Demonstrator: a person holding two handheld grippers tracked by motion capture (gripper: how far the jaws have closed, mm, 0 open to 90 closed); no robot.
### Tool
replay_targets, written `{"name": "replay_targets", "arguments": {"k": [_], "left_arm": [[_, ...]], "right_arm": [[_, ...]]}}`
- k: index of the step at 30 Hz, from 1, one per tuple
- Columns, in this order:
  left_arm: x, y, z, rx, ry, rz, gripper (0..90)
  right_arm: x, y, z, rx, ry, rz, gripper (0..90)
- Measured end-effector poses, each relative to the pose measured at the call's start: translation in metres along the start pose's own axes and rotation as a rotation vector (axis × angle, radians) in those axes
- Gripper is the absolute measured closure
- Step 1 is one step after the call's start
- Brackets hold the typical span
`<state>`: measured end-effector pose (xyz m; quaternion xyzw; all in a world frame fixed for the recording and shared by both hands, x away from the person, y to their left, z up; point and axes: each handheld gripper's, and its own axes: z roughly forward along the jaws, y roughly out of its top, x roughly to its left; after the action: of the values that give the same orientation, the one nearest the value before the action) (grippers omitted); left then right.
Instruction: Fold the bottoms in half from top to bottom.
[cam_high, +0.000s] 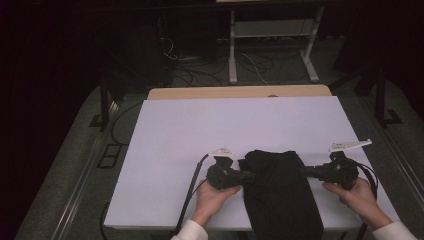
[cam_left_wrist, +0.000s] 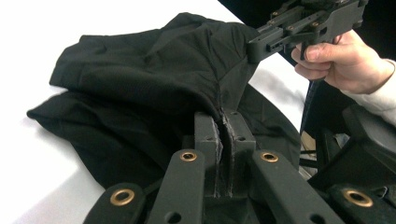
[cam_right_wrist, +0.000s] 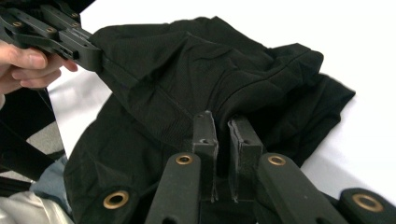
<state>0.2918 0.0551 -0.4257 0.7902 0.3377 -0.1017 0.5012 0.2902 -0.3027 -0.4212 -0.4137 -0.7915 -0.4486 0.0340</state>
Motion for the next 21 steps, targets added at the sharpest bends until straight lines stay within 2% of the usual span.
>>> {"name": "replay_targets", "arguments": {"k": [11, 18, 21], "left_arm": [[0.004, -0.019, 0.004, 0.023, -0.016, -0.038, 84.8], [0.005, -0.027, 0.007, 0.03, -0.024, -0.051, 84.8], [0.006, -0.029, 0.008, 0.029, -0.027, -0.056, 84.8]], "right_arm": [[-0.003, -0.011, 0.005, 0.082, 0.0, 0.006, 81.1], [-0.006, -0.014, 0.006, 0.11, 0.002, 0.028, 80.0], [-0.007, -0.015, 0.006, 0.121, 0.005, 0.041, 74.1]]}}
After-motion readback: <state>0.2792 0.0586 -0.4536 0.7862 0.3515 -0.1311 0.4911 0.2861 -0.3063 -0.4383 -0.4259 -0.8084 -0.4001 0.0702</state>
